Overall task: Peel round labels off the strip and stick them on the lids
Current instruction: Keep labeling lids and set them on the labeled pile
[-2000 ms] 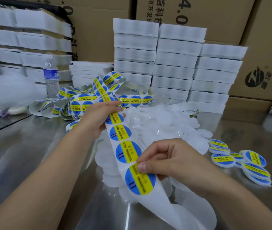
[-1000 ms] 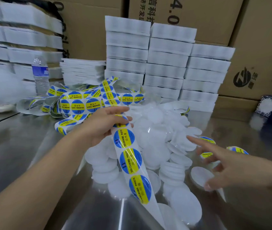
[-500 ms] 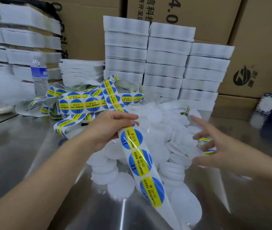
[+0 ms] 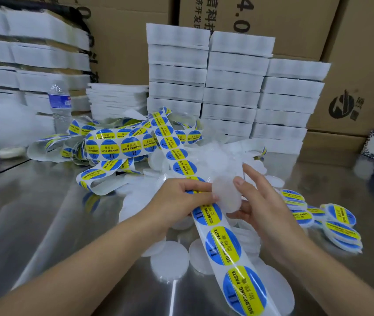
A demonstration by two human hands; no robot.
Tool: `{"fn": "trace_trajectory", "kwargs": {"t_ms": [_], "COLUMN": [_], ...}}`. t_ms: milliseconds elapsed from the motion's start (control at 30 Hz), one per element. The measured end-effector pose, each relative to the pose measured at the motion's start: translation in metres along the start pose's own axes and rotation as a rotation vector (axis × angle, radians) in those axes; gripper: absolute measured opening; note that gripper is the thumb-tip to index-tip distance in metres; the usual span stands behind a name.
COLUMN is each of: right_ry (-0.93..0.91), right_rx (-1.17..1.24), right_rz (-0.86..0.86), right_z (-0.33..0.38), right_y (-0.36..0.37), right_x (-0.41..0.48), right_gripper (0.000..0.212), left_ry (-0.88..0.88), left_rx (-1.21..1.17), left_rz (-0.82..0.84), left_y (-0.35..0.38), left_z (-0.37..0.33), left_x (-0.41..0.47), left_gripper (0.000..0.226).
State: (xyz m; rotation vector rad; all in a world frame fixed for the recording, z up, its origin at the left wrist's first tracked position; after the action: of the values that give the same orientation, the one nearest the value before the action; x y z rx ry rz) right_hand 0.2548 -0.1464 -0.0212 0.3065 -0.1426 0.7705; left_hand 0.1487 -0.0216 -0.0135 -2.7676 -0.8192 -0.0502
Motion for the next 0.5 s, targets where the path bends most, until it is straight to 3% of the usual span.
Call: {"fn": "trace_trajectory", "kwargs": {"t_ms": [100, 267, 500], "right_ry": [0.008, -0.009, -0.122], "right_rx": [0.027, 0.007, -0.082], "right_rz": [0.007, 0.018, -0.109], "right_z": [0.004, 0.014, 0.019], "right_y": [0.000, -0.001, -0.009], "right_x": [-0.001, -0.003, -0.003], "right_gripper": [0.039, 0.056, 0.025], "left_ry": [0.013, 0.039, 0.028], "left_rx": [0.019, 0.026, 0.038], "left_rz": [0.002, 0.030, 0.052], "left_y": [-0.001, -0.002, -0.003], "left_z": [0.001, 0.001, 0.001], "left_x": [0.001, 0.004, 0.005], "left_gripper": [0.019, 0.013, 0.009]}}
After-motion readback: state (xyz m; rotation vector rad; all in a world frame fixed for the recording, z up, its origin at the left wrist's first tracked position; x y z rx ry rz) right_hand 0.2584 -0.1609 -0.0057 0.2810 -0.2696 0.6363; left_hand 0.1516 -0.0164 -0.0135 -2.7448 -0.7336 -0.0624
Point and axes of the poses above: each hand's wrist, its own x-axis towards the middle knuckle, its own y-axis out of the palm, z = x × y, the point moved 1 cm from there along x, towards the middle knuckle, and after that the axes turned 11 degrees about x, right-handed, at the moved point
